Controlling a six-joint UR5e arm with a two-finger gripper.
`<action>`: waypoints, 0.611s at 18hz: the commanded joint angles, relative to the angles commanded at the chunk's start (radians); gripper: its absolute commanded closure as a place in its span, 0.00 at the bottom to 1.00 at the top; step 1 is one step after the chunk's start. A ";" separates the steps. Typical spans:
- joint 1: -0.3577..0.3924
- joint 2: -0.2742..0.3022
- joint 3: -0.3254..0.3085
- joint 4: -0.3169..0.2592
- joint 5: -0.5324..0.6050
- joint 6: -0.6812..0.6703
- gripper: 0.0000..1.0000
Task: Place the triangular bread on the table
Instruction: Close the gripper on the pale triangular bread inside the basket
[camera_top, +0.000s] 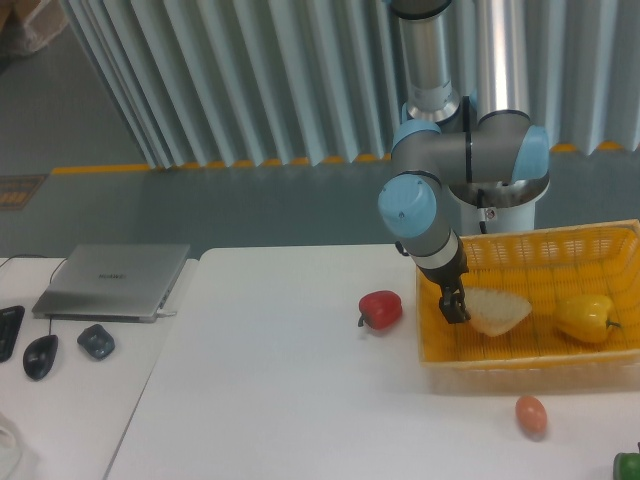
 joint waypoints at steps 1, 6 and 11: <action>-0.002 0.000 0.000 -0.003 0.000 -0.005 0.34; -0.002 -0.002 0.000 -0.005 0.000 -0.009 0.36; -0.003 -0.003 -0.002 -0.006 0.000 -0.048 0.26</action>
